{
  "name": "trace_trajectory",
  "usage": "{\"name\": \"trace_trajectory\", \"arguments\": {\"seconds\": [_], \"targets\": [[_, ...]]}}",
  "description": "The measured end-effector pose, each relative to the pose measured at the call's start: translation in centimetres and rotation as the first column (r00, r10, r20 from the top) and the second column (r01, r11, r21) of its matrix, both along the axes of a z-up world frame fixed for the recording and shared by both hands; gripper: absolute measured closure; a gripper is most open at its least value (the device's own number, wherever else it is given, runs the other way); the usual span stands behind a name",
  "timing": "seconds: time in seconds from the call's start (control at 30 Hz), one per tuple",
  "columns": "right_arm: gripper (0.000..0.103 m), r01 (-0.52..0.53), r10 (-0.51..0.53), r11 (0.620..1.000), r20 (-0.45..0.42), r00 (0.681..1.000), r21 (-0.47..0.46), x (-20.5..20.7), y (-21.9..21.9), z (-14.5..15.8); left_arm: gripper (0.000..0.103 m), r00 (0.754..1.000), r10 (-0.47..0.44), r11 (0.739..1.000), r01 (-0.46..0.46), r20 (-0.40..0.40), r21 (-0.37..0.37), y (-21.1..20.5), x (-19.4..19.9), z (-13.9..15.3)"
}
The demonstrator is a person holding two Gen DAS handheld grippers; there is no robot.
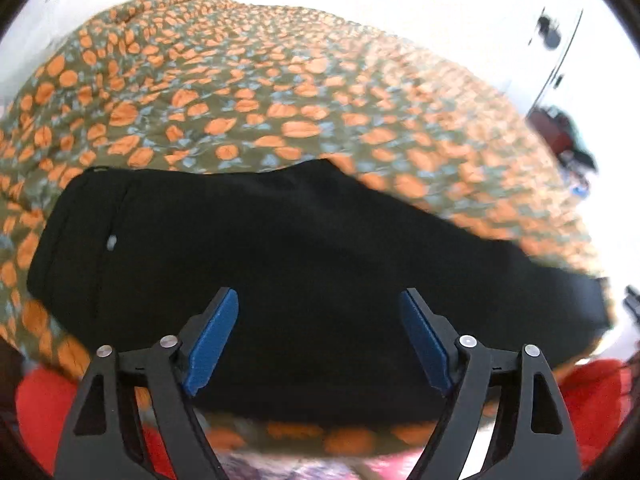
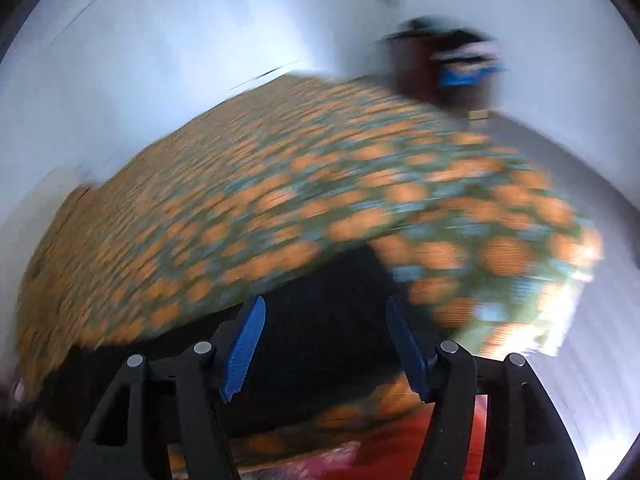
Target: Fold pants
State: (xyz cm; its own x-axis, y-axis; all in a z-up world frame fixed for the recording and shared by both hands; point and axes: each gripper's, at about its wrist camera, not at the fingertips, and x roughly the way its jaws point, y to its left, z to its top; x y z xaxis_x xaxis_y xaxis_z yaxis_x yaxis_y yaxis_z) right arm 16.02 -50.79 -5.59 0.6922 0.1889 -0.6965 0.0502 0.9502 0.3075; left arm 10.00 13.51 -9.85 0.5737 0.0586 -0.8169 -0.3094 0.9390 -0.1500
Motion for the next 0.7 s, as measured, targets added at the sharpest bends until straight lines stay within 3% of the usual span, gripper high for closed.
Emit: {"name": "trace_trajectory", "arguments": {"seconds": [0.07, 0.13, 0.2, 0.27, 0.37, 0.5, 0.63, 0.7], "targets": [[0.04, -0.138, 0.143, 0.989, -0.109, 0.984, 0.05, 2.7, 2.9, -1.4, 0.03, 0.994, 0.013, 0.999, -0.009, -0.112, 0.04, 1.0, 0.9, -3.2], [0.04, -0.212, 0.228, 0.973, -0.213, 0.95, 0.093, 4.8, 4.5, -3.5, 0.032, 0.981, 0.031, 0.999, -0.022, -0.192, 0.044, 1.9, 0.7, -5.6], [0.04, -0.253, 0.258, 0.966, -0.337, 0.906, 0.06, 6.8, 5.0, -5.9, 0.031, 0.984, 0.021, 0.999, -0.013, -0.176, 0.049, 2.0, 0.0, -5.5], [0.04, -0.235, 0.205, 0.972, -0.401, 0.893, -0.028, 7.9, 3.3, -7.4, 0.023, 0.982, 0.028, 0.997, -0.015, -0.185, 0.07, 2.2, -0.3, -5.1], [0.04, -0.135, 0.095, 0.987, -0.353, 0.931, -0.09, 7.8, -1.5, -6.2, 0.02, 0.982, 0.06, 0.997, -0.05, -0.181, 0.055, 2.8, -0.6, -4.9], [0.04, -0.021, 0.026, 1.0, -0.256, 0.966, 0.023, 6.5, -8.0, -3.4, 0.02, 0.981, 0.089, 0.996, -0.087, -0.173, 0.019, 2.8, -0.7, -4.5], [0.04, -0.031, 0.083, 0.979, -0.253, 0.964, 0.202, 5.7, -9.8, -3.8, 0.02, 0.981, 0.091, 0.996, -0.092, -0.172, 0.001, 2.5, -0.5, -4.5], [0.04, -0.065, 0.125, 0.975, -0.288, 0.95, 0.21, 5.6, -9.5, -5.0, 0.02, 0.982, 0.081, 0.997, -0.081, -0.172, 0.005, 2.1, -0.6, -4.5]]}}
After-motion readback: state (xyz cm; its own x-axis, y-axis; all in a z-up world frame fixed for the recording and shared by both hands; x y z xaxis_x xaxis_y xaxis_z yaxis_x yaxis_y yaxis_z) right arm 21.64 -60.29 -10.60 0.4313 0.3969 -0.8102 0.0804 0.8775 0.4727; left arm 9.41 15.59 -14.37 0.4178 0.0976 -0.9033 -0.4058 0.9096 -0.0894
